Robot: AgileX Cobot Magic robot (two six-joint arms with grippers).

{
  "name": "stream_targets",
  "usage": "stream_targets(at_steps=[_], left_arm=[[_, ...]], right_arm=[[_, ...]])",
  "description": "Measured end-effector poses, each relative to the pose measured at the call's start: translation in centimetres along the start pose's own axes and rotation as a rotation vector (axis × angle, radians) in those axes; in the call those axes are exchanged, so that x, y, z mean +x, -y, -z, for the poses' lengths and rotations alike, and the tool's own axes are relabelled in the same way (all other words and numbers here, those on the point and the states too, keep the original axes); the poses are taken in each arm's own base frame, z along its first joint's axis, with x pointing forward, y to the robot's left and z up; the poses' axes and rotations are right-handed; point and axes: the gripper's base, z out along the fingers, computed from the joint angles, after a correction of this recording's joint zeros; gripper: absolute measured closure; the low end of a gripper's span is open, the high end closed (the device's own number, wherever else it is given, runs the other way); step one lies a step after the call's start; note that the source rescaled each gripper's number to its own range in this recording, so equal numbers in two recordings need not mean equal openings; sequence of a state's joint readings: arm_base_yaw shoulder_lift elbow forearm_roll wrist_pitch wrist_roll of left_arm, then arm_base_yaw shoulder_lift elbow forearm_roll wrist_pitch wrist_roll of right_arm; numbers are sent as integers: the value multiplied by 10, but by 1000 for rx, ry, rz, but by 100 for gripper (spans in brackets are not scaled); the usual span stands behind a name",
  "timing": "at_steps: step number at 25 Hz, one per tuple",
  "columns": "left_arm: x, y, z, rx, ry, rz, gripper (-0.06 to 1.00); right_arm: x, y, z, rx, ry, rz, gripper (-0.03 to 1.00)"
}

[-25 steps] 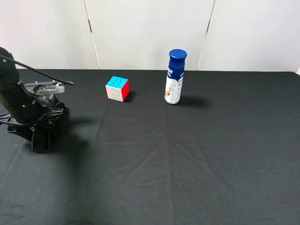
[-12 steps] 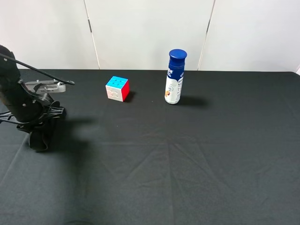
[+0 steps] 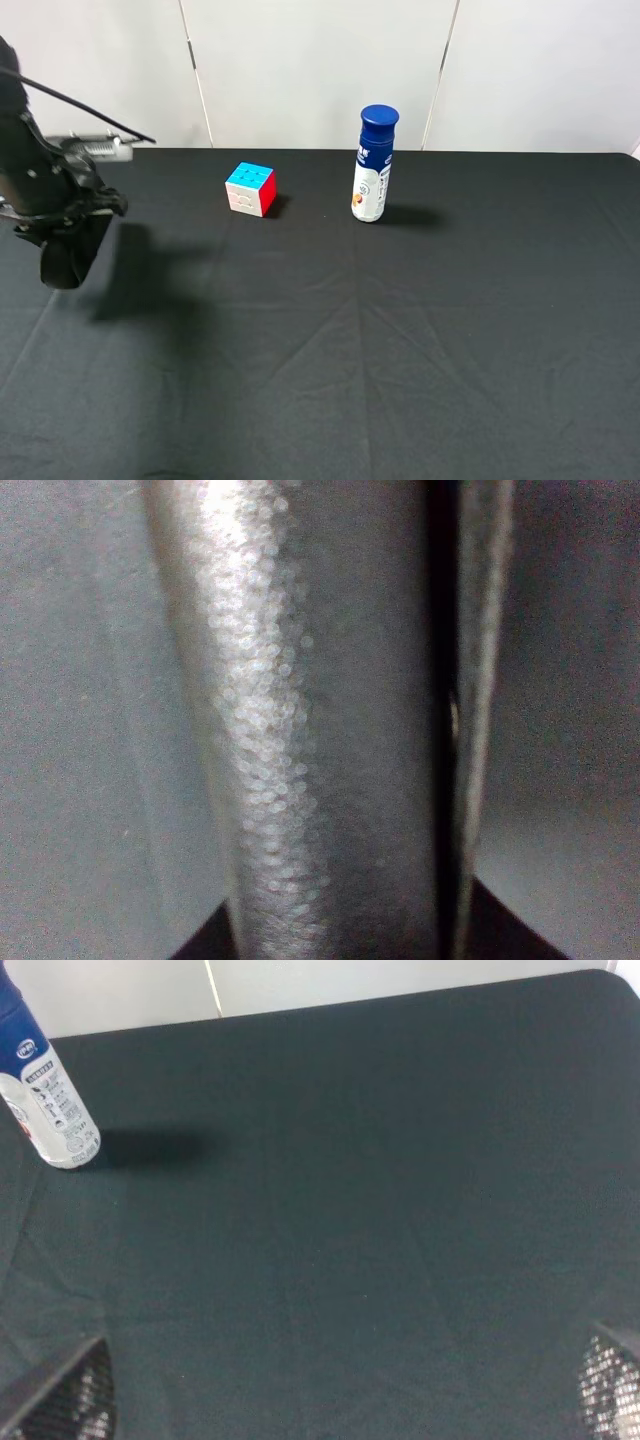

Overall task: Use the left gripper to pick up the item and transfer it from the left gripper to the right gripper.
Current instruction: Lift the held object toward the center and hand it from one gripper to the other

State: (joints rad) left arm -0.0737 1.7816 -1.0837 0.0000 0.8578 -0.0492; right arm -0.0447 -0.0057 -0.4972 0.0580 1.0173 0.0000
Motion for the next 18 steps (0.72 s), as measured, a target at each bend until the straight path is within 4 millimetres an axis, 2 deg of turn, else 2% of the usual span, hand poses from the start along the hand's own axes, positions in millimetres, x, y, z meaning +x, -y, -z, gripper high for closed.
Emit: stream_targets(at_steps=[5, 11, 18], left_arm=[[14, 0, 29, 3, 20, -15, 93], [28, 5, 51, 2, -18, -121, 93], [34, 39, 62, -2, -47, -353, 93]], right_arm=[[0, 0, 0, 0, 0, 0, -3], [0, 0, 0, 0, 0, 0, -3], [0, 0, 0, 0, 0, 0, -3]])
